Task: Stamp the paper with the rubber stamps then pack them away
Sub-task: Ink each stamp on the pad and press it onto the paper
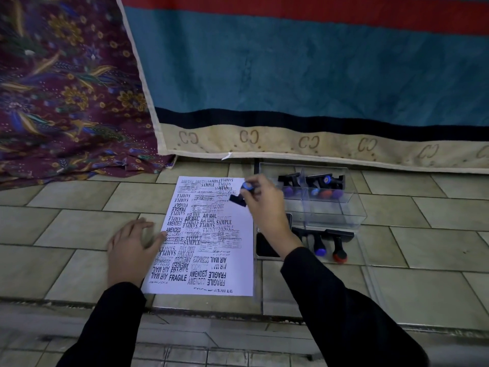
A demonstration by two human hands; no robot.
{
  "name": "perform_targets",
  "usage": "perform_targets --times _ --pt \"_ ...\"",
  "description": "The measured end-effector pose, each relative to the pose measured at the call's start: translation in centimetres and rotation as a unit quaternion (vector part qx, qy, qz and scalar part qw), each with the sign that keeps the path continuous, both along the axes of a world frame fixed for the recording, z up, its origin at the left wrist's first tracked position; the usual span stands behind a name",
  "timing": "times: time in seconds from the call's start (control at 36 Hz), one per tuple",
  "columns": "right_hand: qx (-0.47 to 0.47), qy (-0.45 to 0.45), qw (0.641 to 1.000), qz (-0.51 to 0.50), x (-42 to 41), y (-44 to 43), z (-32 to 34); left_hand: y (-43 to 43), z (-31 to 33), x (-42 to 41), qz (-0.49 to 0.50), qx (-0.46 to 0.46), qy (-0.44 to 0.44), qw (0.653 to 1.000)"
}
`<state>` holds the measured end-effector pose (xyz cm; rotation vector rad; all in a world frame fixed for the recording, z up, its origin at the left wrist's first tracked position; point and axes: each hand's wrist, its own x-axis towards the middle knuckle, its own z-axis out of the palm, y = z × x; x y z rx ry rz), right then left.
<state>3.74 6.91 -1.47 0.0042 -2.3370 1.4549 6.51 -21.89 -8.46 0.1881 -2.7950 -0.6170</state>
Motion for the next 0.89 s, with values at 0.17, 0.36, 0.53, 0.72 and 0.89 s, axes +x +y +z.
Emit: perform_targets --times 0.17,0.36,0.53,0.72,0.89 --pt "-0.032 0.025 0.999 -0.014 3.9 3.1 0.9 0.0 -0.1 0.0 -0.001 -0.005 0.0 1.0" --pt "0.048 0.017 0.999 -0.015 8.6 4.5 -0.4 -0.2 -0.2 -0.1 -0.005 -0.008 -0.001 1.0" --pt "0.117 0.017 0.993 0.012 10.3 4.8 -1.0 -0.1 -0.3 -0.1 -0.003 -0.004 0.0 1.0" --pt "0.142 0.01 0.99 0.014 10.6 4.6 -1.7 -0.3 -0.4 -0.1 -0.007 -0.006 0.009 1.0" --pt "0.185 0.035 0.982 0.015 11.1 3.9 -2.1 -0.3 -0.6 -0.1 -0.01 -0.003 0.008 1.0"
